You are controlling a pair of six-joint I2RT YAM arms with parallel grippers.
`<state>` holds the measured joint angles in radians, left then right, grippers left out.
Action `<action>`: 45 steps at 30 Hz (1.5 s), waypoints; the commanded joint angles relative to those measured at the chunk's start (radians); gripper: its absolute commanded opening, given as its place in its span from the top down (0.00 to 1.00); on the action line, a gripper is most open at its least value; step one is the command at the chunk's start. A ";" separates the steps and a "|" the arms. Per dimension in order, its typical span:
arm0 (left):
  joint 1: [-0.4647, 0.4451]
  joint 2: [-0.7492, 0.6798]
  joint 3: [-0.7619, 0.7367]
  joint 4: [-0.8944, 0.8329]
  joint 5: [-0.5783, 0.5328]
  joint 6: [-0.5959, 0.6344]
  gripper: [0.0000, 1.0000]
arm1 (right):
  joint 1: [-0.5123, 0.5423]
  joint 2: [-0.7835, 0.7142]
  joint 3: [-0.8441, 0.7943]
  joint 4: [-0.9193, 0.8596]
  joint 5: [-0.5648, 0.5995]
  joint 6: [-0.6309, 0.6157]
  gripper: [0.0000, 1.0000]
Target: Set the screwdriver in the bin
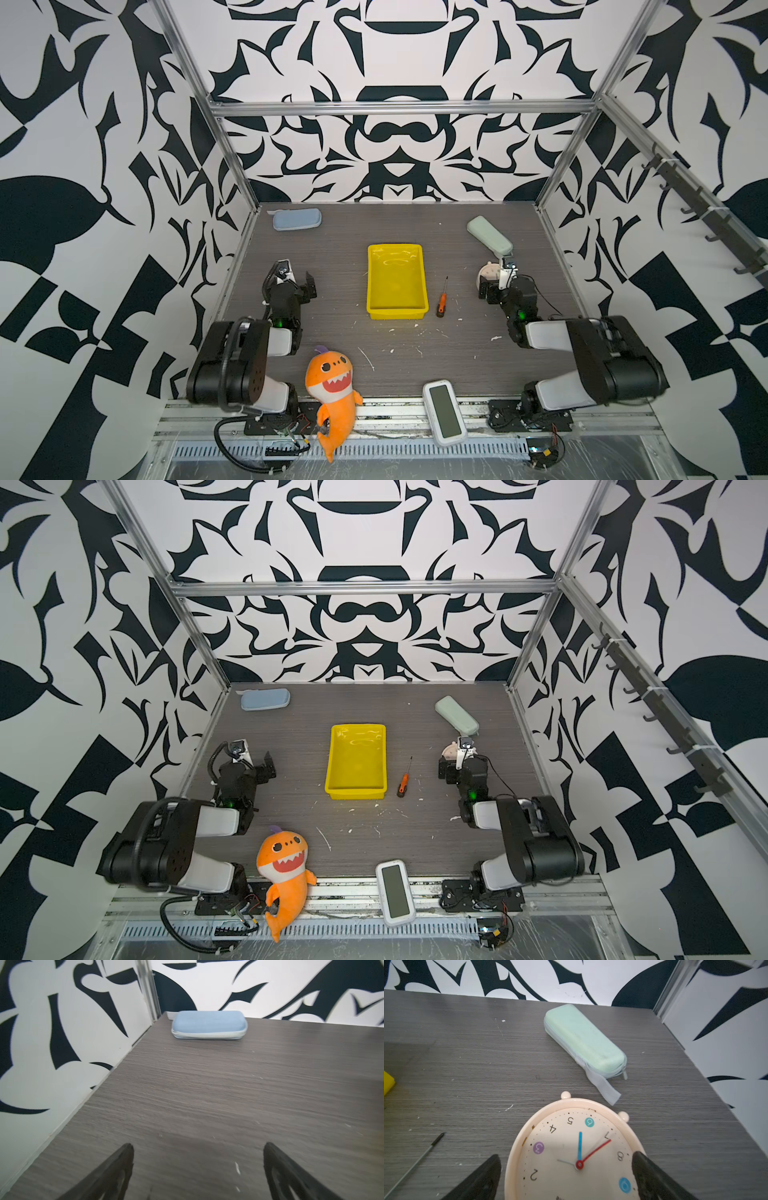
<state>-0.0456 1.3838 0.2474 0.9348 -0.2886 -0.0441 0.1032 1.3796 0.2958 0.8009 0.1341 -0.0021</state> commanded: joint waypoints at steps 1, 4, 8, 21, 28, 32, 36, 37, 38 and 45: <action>-0.013 -0.242 0.099 -0.301 0.044 -0.042 0.00 | 0.024 -0.169 0.019 -0.135 0.118 0.007 0.00; -0.035 -0.379 0.230 -0.640 0.075 -0.152 0.00 | 0.044 -0.296 0.016 -0.240 0.099 0.018 0.00; -0.071 -0.489 0.343 -0.958 0.121 -0.365 0.00 | 0.046 -0.449 0.140 -0.612 0.089 0.196 0.00; -0.071 -0.658 0.217 -1.257 0.182 -0.580 0.00 | -0.023 -0.482 0.145 -0.976 0.149 0.636 0.00; -0.071 -0.713 0.156 -1.203 0.159 -0.597 0.00 | 0.018 -0.509 0.109 -0.867 0.098 0.575 0.00; -0.071 -0.667 0.207 -1.271 0.132 -0.600 0.00 | 0.074 -0.527 0.137 -0.893 0.170 0.550 0.00; -0.071 -0.637 0.227 -1.287 0.134 -0.618 0.00 | 0.088 -0.515 0.231 -1.082 0.199 0.571 0.00; -0.071 -0.629 0.238 -1.305 0.126 -0.625 0.00 | 0.089 -0.513 0.258 -1.130 0.200 0.573 0.00; -0.071 -0.619 0.261 -1.332 0.117 -0.626 0.00 | 0.089 -0.512 0.287 -1.190 0.202 0.581 0.00; -0.071 -0.551 0.320 -1.402 0.069 -0.595 0.00 | 0.089 -0.381 0.503 -1.345 0.070 0.566 0.04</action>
<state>-0.1173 0.8146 0.5743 -0.4053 -0.1841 -0.6384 0.1871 0.9325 0.6964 -0.4419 0.2573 0.5671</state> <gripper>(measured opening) 0.997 0.967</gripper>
